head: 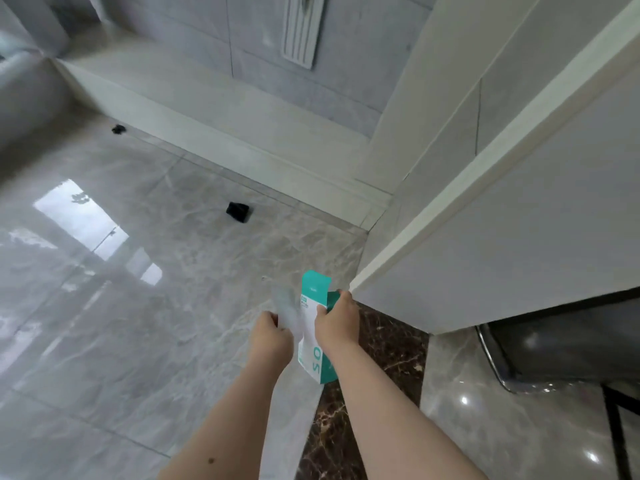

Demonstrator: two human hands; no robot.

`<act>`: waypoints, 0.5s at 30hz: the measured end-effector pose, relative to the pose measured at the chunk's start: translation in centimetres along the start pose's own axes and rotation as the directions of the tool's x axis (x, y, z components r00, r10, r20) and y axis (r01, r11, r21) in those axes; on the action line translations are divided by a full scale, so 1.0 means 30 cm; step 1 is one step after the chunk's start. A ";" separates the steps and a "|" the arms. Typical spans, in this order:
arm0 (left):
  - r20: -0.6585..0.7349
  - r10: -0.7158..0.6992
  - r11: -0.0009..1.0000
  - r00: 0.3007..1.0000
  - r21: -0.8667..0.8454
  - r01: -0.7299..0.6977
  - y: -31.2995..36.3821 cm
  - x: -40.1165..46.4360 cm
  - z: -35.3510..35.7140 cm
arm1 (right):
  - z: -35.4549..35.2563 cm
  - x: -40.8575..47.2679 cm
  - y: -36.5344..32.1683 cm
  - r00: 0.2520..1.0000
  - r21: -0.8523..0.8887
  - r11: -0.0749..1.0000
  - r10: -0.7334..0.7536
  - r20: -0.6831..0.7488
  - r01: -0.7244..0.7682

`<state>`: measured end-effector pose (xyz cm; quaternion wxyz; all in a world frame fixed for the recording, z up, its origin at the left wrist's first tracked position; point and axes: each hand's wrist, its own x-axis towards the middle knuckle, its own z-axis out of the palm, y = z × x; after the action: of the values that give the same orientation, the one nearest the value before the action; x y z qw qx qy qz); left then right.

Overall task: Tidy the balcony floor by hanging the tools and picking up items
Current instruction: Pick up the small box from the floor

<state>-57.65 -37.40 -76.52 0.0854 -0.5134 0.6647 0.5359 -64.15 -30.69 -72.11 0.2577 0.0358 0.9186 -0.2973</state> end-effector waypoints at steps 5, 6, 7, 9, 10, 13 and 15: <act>-0.100 0.005 0.997 0.995 -0.077 -0.013 0.078 -0.049 -0.212 | 0.004 -0.100 -0.208 0.995 0.022 0.995 -0.099 0.025 0.099; -0.131 -0.001 0.995 0.991 -0.101 -0.012 0.077 -0.060 -0.261 | 0.012 -0.128 -0.250 0.991 0.024 0.992 -0.126 0.042 0.125; -0.150 -0.005 0.993 0.989 -0.115 -0.012 0.074 -0.069 -0.286 | 0.018 -0.145 -0.270 0.989 0.033 0.990 -0.139 0.052 0.138; -0.206 -0.027 0.986 0.978 -0.169 -0.009 0.070 -0.095 -0.359 | 0.040 -0.196 -0.328 0.979 0.031 0.982 -0.187 0.087 0.185; -0.234 -0.034 0.982 0.972 -0.189 -0.011 0.063 -0.108 -0.394 | 0.053 -0.223 -0.355 0.972 0.021 0.978 -0.210 0.108 0.209; -0.291 -0.055 0.973 0.955 -0.232 -0.015 0.031 -0.156 -0.480 | 0.095 -0.301 -0.410 0.948 -0.031 0.959 -0.273 0.164 0.282; -0.309 -0.069 0.963 0.949 -0.269 -0.018 -0.002 -0.192 -0.529 | 0.123 -0.354 -0.437 0.928 -0.068 0.939 -0.317 0.197 0.336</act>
<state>-48.02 -46.69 -66.20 -0.0855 -0.6079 0.5842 0.5309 -56.17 -42.62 -62.48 0.2896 -0.1583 0.8979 -0.2915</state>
